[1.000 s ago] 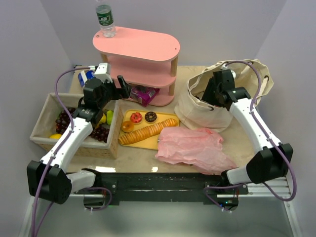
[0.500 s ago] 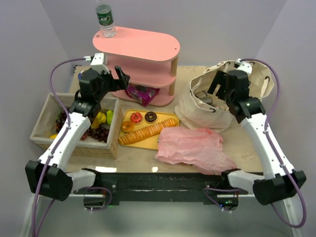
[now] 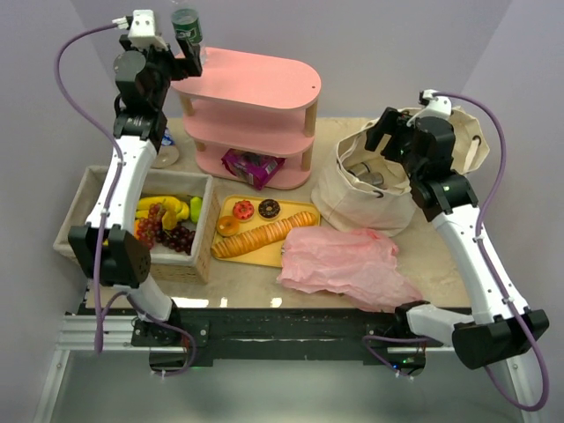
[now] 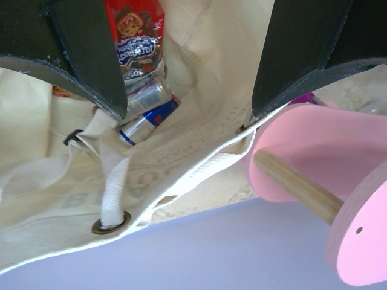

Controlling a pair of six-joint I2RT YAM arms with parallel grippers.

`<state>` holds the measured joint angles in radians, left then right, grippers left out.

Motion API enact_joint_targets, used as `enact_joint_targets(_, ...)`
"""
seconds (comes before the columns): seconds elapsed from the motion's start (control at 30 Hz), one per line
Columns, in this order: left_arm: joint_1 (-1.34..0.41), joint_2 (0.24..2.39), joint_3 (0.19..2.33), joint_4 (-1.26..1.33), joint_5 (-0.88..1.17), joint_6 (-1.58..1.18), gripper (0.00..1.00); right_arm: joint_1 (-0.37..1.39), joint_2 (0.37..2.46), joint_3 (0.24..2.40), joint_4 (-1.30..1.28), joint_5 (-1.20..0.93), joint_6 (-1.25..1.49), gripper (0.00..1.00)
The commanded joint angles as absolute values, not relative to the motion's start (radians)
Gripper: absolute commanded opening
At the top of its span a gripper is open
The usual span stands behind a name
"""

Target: Place the mixed food into the grocery bags and tie them

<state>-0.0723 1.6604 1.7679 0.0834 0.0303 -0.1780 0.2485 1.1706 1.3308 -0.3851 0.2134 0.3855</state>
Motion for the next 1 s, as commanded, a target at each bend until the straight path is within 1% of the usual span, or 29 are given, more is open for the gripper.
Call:
enact_joint_targets(0.0, -0.042, 1.765, 1.884, 0.181, 0.104, -0.127, 1.0, 0.249, 1.169, 1.376, -0.301, 0.134, 0.417, 0.86)
enact_joint_targets(0.03, -0.038, 1.802, 1.925, 0.178, 0.101, -0.129, 1.0, 0.25, 1.172, 1.381, -0.299, 0.13, 0.416, 0.86)
enact_joint_targets(0.17, -0.029, 1.865, 1.968, 0.209, 0.152, -0.12, 1.0, 0.25, 1.181, 1.393, -0.307, 0.127, 0.403, 0.86)
enact_joint_targets(0.6, -0.028, 1.991, 2.035, 0.291, 0.202, -0.167, 1.0, 0.25, 1.215, 1.422, -0.33, 0.144, 0.379, 0.85)
enact_joint_targets(0.67, -0.028, 2.011, 2.043, 0.311, 0.224, -0.176, 0.99, 0.249, 1.224, 1.43, -0.33, 0.143, 0.379, 0.85)
enact_joint_targets(0.7, -0.028, 2.017, 2.045, 0.319, 0.233, -0.181, 0.92, 0.25, 1.226, 1.433, -0.331, 0.143, 0.379, 0.85)
enact_joint_targets(0.77, -0.028, 2.028, 2.049, 0.337, 0.253, -0.187, 0.83, 0.25, 1.233, 1.442, -0.333, 0.149, 0.371, 0.84)
enact_joint_targets(0.8, -0.028, 2.029, 2.049, 0.344, 0.258, -0.19, 0.73, 0.25, 1.235, 1.446, -0.333, 0.15, 0.365, 0.83)
enact_joint_targets(0.87, -0.028, 2.028, 2.048, 0.353, 0.262, -0.192, 0.64, 0.25, 1.239, 1.463, -0.337, 0.158, 0.341, 0.82)
enact_joint_targets(0.9, -0.028, 2.025, 2.046, 0.359, 0.264, -0.189, 0.57, 0.249, 1.239, 1.473, -0.339, 0.169, 0.331, 0.81)
enact_joint_targets(0.97, -0.028, 2.014, 2.048, 0.37, 0.267, -0.19, 0.49, 0.25, 1.244, 1.502, -0.339, 0.173, 0.292, 0.8)
